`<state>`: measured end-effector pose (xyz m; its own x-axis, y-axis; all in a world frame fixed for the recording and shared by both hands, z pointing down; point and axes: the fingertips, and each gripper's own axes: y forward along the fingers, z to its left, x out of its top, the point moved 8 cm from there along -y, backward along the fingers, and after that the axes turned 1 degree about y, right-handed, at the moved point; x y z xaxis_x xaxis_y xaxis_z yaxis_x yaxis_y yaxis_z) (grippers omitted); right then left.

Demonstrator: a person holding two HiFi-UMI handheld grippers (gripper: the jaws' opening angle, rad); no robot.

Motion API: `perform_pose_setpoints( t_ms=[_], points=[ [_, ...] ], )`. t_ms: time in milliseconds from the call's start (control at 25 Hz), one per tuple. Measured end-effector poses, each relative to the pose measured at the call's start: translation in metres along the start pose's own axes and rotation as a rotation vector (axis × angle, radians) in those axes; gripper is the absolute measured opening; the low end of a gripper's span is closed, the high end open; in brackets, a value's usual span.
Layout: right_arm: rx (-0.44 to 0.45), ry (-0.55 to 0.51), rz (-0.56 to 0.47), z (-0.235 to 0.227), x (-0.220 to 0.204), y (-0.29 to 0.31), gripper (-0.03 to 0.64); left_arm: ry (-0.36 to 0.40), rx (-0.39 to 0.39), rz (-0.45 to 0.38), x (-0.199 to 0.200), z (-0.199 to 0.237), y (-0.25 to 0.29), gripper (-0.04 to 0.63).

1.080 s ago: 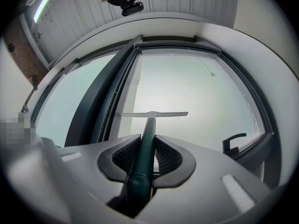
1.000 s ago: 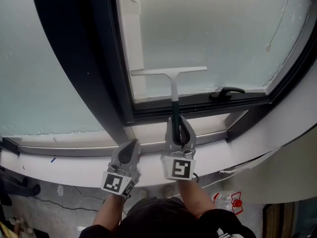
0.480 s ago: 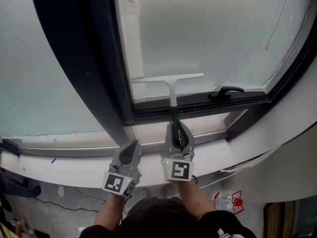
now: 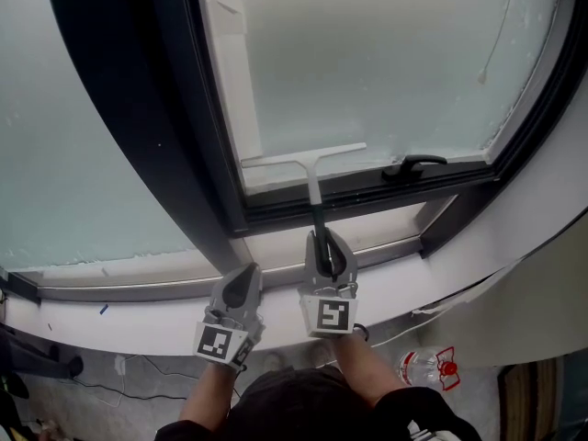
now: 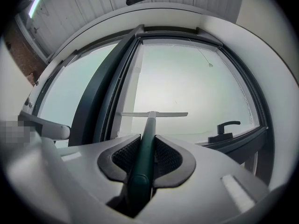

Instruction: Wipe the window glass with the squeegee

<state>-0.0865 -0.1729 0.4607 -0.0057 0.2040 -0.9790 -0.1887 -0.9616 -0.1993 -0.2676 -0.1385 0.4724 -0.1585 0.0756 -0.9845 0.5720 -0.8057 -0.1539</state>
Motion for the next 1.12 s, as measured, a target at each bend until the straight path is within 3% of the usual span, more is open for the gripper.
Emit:
perform_pose_setpoints(
  t_ms=[320, 480, 600, 800, 1120],
  points=[
    [-0.018, 0.000, 0.023, 0.001, -0.006, 0.000, 0.097, 0.004, -0.040, -0.007, 0.001, 0.009, -0.003, -0.002],
    [-0.011, -0.074, -0.020, 0.000, 0.013, -0.007, 0.097, -0.009, -0.074, -0.037, 0.006, 0.013, -0.003, -0.002],
    [-0.049, -0.135, -0.081, -0.012, 0.048, -0.004, 0.097, 0.007, -0.114, -0.050, 0.005, 0.014, 0.001, -0.002],
    [-0.136, -0.127, -0.245, -0.051, 0.121, 0.012, 0.097, 0.007, -0.176, -0.094, 0.011, 0.001, 0.020, -0.002],
    [-0.080, -0.089, -0.494, -0.091, 0.210, 0.071, 0.097, 0.110, -0.152, -0.223, 0.058, -0.012, 0.076, -0.002]
  ],
)
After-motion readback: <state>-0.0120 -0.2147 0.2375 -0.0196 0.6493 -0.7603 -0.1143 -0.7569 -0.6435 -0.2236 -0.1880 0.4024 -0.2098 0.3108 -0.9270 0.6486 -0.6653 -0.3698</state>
